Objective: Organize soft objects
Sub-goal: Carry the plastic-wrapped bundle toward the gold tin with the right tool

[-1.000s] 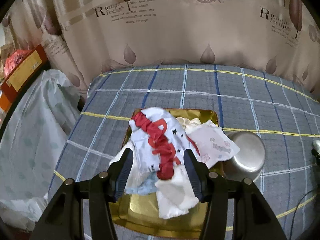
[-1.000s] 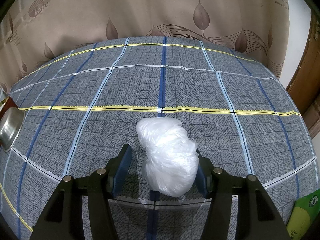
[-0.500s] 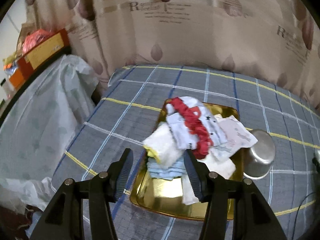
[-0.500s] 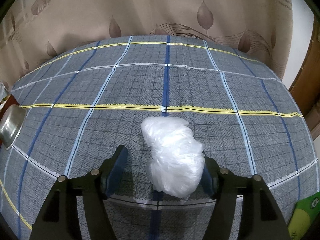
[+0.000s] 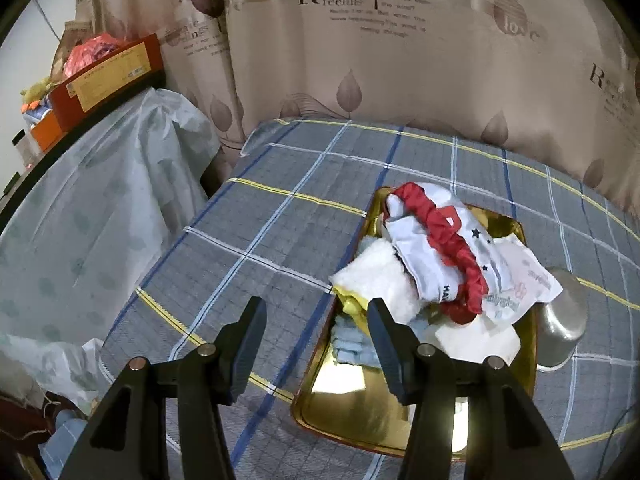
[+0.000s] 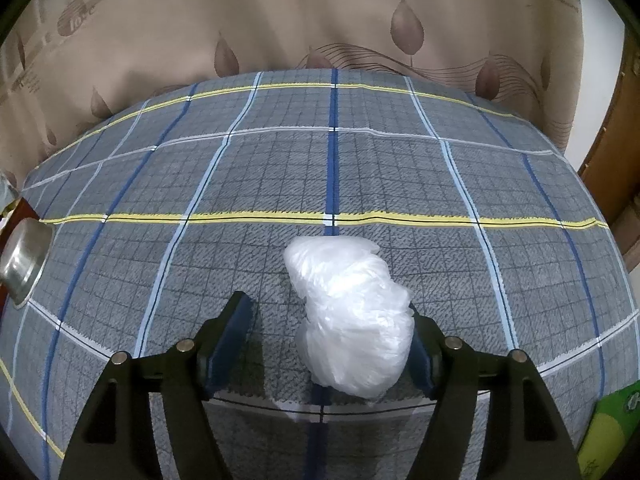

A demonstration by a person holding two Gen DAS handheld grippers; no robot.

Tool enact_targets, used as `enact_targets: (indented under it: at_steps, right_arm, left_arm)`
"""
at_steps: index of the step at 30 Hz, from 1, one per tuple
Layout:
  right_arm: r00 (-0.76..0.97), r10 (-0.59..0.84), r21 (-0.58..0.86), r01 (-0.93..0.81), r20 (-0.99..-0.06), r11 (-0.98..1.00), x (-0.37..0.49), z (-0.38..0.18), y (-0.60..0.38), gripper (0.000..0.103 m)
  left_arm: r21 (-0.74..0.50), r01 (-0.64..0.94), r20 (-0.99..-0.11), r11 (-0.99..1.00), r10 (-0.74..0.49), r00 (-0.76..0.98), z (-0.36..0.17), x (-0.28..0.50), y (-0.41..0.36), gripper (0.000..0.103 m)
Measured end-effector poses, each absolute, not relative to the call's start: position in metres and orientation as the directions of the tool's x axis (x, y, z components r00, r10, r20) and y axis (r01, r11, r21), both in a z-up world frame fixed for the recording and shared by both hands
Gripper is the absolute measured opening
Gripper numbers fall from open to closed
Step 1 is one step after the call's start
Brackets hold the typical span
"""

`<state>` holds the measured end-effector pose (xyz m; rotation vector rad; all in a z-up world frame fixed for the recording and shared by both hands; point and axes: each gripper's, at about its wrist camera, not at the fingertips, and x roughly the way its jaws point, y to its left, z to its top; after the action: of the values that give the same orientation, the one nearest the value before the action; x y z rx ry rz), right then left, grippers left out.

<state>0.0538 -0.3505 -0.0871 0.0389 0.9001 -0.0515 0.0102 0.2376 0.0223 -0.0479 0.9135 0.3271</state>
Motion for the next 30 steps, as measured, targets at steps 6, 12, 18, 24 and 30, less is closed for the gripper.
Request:
enact_targets:
  at_steps: [6, 12, 18, 24, 30]
  right_arm:
    - [0.616, -0.040, -0.001, 0.064, -0.787, 0.998, 0.055, -0.087, -0.348, 0.075]
    - [0.615, -0.035, 0.016, 0.077, -0.788, 0.997, 0.048, -0.084, -0.352, 0.075]
    - [0.624, -0.027, 0.058, 0.116, -0.781, 0.992, 0.040, -0.078, -0.362, 0.062]
    - [0.620, -0.031, 0.078, 0.149, -0.784, 0.986, 0.040, -0.076, -0.370, 0.036]
    - [0.603, -0.074, 0.013, 0.139, -0.794, 0.990, 0.040, -0.074, -0.354, 0.031]
  left_arm:
    - [0.095, -0.272, -0.768, 0.958, 0.245, 0.592, 0.018, 0.007, 0.231, 0.054]
    - [0.095, -0.280, -0.759, 0.955, 0.252, 0.600, 0.016, 0.006, 0.233, 0.054]
    - [0.055, -0.310, -0.774, 0.949, 0.237, 0.588, 0.014, 0.005, 0.244, 0.054]
    - [0.060, -0.309, -0.777, 0.949, 0.239, 0.583, 0.013, 0.005, 0.245, 0.054]
    - [0.086, -0.295, -0.775, 0.952, 0.250, 0.581, 0.011, 0.005, 0.240, 0.054]
